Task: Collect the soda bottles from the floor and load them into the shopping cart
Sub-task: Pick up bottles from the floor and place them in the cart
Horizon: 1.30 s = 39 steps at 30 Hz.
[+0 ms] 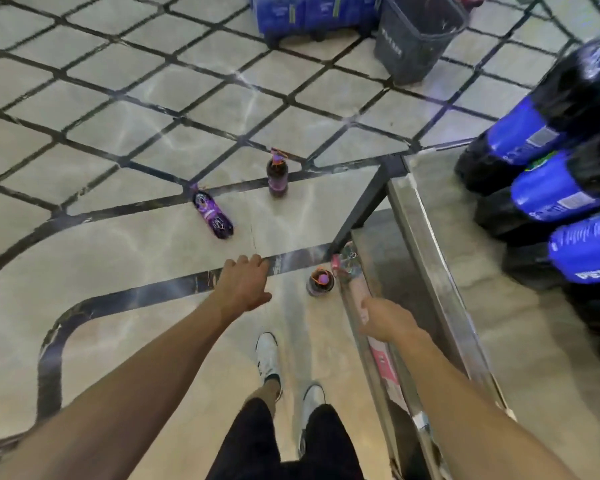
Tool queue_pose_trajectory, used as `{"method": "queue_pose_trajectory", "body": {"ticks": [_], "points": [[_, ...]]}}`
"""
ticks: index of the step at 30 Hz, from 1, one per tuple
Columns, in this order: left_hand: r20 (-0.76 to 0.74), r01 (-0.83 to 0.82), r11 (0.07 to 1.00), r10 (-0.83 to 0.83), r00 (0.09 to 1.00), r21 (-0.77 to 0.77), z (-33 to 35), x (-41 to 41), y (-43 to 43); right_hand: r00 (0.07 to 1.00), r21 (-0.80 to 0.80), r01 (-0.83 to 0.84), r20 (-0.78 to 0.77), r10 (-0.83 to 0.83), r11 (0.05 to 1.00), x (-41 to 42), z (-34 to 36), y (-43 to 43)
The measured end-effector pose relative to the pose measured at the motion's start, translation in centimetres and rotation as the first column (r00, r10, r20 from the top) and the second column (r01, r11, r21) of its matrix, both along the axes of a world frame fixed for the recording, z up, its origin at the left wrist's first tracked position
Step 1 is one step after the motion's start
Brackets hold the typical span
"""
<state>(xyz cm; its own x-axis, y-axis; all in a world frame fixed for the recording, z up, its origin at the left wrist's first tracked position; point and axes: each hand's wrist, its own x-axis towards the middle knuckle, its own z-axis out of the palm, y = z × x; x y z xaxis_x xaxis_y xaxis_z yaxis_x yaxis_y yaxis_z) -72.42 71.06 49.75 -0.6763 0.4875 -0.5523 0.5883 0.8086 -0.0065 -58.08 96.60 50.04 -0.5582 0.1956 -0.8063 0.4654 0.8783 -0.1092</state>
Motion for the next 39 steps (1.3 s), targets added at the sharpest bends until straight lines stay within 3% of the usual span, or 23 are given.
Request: {"method": "queue_pose_trajectory", "body": {"ticks": [3,7,11,15,20,25,31,34,37,39], "points": [[0.061,0.035,0.999,-0.034,0.998,-0.017,-4.9,-1.0,1.2,0.992,-0.031,0.116,-0.044,-0.117,0.993,-0.6,-4.5,0.6],[0.172,0.071,0.996,-0.062,0.983,-0.045,-14.3,-1.8,3.1,0.978,-0.055,0.208,0.009,-0.208,0.977,-1.3,-13.9,1.4],[0.229,0.01,0.999,0.0,0.973,-0.044,-25.2,-1.7,5.3,0.952,-0.129,0.303,0.003,-0.305,0.944,-0.5,-24.9,2.5],[0.283,-0.072,0.995,0.049,0.958,0.071,-35.0,-1.1,8.6,0.896,-0.2,0.431,-0.021,-0.443,0.88,1.2,-33.7,2.3],[0.467,-0.265,0.935,0.132,0.875,0.234,-48.0,-1.1,11.8,0.8,-0.296,0.564,-0.035,-0.599,0.771,3.1,-43.9,1.2],[0.452,-0.258,0.813,-0.007,0.892,0.522,-56.0,-2.3,14.5,0.657,-0.391,0.672,-0.076,-0.75,0.628,2.9,-52.6,0.8],[0.434,-0.301,0.653,-0.049,0.899,0.695,-58.9,-3.7,14.9,0.452,-0.497,0.727,-0.172,-0.875,0.473,0.5,-61.2,1.6],[0.532,-0.449,0.581,0.032,0.846,0.679,-59.4,-4.9,13.0,0.463,-0.549,0.696,-0.149,-0.874,0.462,-1.1,-64.4,1.6],[0.629,-0.592,0.492,0.11,0.77,0.639,-60.2,-6.4,10.9,0.514,-0.584,0.628,-0.184,-0.838,0.514,-3.6,-67.3,1.4],[0.684,-0.701,0.376,0.204,0.7,0.606,-61.1,-7.0,9.4,0.571,-0.599,0.553,-0.236,-0.787,0.58,-5.7,-68.6,1.2]]}}
